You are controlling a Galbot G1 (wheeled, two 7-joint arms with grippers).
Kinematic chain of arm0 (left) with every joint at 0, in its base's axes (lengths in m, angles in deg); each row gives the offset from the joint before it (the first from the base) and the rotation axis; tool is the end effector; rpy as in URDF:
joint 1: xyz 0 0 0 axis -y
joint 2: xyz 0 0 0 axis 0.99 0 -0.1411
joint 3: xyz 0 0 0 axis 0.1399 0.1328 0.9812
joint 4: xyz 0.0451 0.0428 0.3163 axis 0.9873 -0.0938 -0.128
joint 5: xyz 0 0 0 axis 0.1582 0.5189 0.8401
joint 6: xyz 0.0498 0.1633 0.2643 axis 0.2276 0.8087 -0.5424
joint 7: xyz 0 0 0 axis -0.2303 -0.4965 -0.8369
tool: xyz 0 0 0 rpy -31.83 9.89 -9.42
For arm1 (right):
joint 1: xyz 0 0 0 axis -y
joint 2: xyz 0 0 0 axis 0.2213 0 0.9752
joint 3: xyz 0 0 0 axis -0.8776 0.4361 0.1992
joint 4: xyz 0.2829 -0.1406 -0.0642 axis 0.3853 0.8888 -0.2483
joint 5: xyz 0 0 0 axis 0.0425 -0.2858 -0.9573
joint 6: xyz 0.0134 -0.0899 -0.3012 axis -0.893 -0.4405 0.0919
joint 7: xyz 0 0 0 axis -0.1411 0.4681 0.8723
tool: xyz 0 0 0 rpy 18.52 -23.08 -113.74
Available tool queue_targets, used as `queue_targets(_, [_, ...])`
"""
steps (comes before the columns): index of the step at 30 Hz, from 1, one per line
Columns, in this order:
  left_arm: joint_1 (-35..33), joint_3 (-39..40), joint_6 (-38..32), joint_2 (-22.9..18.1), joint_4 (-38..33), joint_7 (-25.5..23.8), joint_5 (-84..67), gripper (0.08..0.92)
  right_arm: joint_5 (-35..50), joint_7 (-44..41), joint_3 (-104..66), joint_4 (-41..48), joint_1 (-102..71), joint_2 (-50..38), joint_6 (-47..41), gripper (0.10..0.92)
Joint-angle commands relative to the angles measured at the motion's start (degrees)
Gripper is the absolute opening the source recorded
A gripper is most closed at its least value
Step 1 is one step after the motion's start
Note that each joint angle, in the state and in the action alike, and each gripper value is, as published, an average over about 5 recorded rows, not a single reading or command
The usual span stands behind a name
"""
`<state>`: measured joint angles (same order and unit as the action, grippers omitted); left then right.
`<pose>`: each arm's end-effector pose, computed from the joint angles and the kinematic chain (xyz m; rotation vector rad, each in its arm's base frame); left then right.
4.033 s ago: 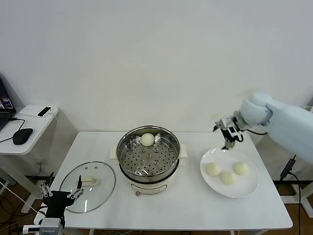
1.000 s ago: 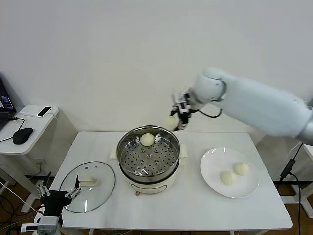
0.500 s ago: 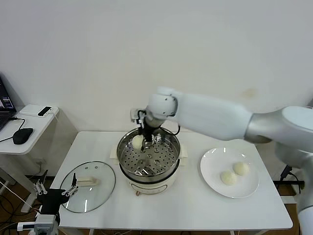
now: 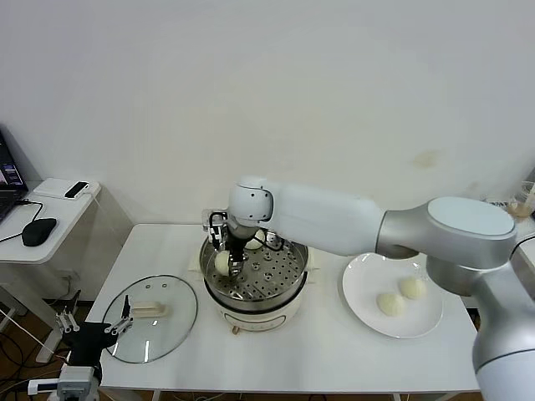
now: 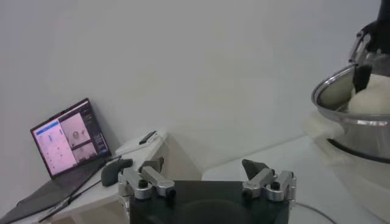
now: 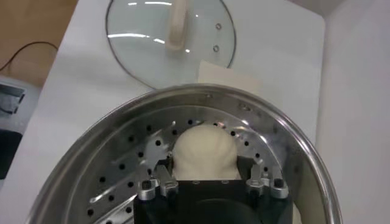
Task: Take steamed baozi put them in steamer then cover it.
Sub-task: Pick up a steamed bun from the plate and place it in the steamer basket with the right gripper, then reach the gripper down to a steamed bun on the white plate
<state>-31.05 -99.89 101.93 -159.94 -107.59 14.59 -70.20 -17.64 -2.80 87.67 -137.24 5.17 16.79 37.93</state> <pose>0.1145 0.0857 -0.2202 0.2944 -2.8518 -0.6665 0.4721 0.2164 -0.0975 1.4758 -1.4558 1.4027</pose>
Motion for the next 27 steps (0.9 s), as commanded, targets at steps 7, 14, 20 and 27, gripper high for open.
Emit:
queue_targets(7, [0.47,0.35,0.0,0.15,0.31,-0.05,0.04,0.823,-0.94,1.39,-0.71,3.91,-1.89,2.12,-1.14,0.645])
queue_targets(14, [0.51,0.33,0.05,0.28,-0.01,-0.08,0.02,0.823,-0.95,-0.19,-1.48,2.65,-0.44,1.05,-1.13,0.739])
queue_targets(20, [0.62,0.23,0.22,0.46,-0.26,-0.19,-0.27,0.823,-2.2,-5.53,-2.09,-2.56,5.06,-3.93,2.01,0.82])
queue_targets(27, [0.44,-0.25,0.57,1.21,-0.07,-0.41,-1.29,0.823,-7.33,-13.0,-2.41,-11.76,11.91,-17.81,10.5,0.823])
